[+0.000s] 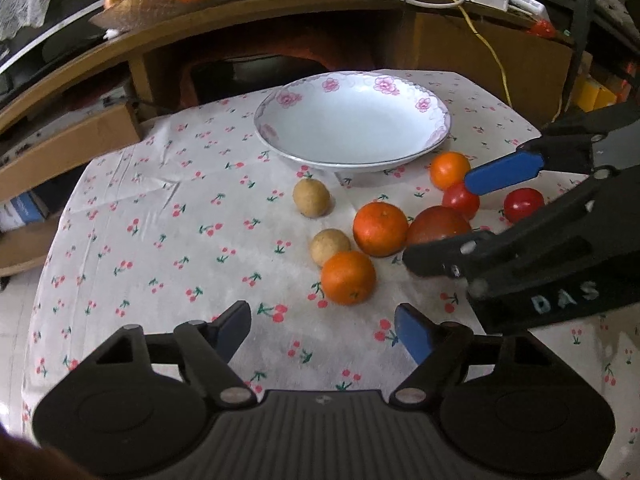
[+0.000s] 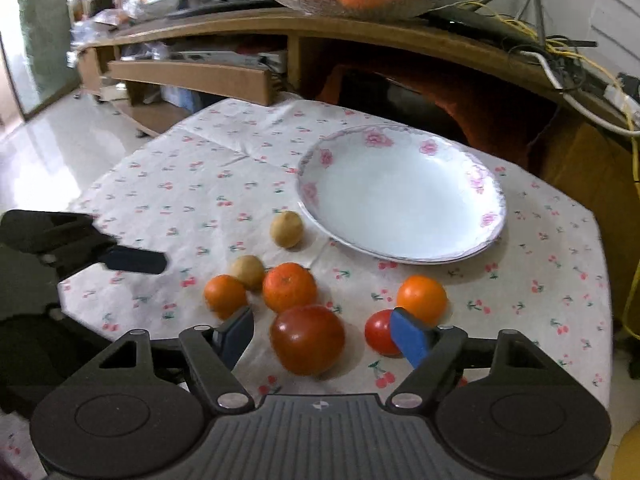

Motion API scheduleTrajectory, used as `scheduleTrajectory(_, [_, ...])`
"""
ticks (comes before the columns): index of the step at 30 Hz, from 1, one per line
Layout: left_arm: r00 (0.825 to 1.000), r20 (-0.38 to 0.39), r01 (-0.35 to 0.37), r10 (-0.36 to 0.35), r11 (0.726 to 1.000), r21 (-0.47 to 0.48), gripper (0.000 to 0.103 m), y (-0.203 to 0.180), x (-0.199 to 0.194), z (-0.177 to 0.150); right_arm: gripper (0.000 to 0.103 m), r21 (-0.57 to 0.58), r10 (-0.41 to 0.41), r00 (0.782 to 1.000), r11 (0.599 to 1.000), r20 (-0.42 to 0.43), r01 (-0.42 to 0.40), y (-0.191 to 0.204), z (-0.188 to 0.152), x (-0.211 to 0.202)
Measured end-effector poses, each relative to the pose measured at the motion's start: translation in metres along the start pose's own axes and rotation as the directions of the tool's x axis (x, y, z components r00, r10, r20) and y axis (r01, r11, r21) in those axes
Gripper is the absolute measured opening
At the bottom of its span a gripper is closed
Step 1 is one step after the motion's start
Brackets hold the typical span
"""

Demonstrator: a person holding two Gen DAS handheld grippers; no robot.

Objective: Organize fruits
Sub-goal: 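Move the left tool toward the small orange while the right tool approaches the large dark tomato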

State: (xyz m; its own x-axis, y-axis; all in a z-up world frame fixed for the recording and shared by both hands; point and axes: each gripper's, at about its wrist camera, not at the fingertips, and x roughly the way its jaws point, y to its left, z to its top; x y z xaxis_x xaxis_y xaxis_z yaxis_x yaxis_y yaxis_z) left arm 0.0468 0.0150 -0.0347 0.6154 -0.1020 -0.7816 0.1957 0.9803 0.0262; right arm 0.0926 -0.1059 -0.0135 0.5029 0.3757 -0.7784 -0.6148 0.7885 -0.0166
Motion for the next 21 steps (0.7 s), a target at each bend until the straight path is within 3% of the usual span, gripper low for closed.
scheduleTrajectory(6, [1.000, 0.004, 0.029, -0.029, 0.998, 0.059, 0.082, -0.003, 0.009, 0.005, 0.074, -0.030, 0.006, 1.000, 1.000, -0.006, -0.006, 0.000, 0.001, 0.000])
scheduleTrajectory(8, [0.998, 0.009, 0.057, -0.058, 0.995, 0.083, 0.078, -0.003, 0.011, 0.008, 0.074, -0.029, 0.004, 1.000, 1.000, -0.008, -0.004, -0.002, 0.001, 0.001])
scheduleTrajectory(10, [0.994, 0.009, 0.110, -0.111, 0.990, 0.092, 0.063, -0.002, 0.013, 0.010, 0.067, -0.046, 0.027, 1.000, 0.999, -0.008, -0.028, -0.004, 0.002, -0.003])
scheduleTrajectory(12, [0.987, 0.010, 0.160, -0.161, 0.983, 0.089, 0.056, 0.001, 0.014, 0.012, 0.063, -0.058, 0.058, 0.998, 0.997, -0.018, -0.058, -0.004, 0.002, -0.004])
scheduleTrajectory(15, [0.985, 0.022, 0.166, -0.170, 0.981, 0.103, 0.055, 0.001, 0.016, 0.012, 0.068, -0.064, 0.057, 0.998, 0.996, -0.014, -0.058, -0.003, 0.003, -0.001])
scheduleTrajectory(18, [0.985, 0.025, 0.168, -0.171, 0.981, 0.100, 0.045, 0.003, 0.012, 0.011, 0.062, -0.067, 0.066, 0.998, 0.996, -0.020, -0.067, -0.004, 0.005, -0.006])
scheduleTrajectory(21, [0.983, 0.030, 0.178, -0.181, 0.980, 0.090, 0.041, 0.004, 0.012, 0.009, 0.062, -0.066, 0.061, 0.998, 0.996, -0.007, -0.061, -0.006, 0.002, -0.015])
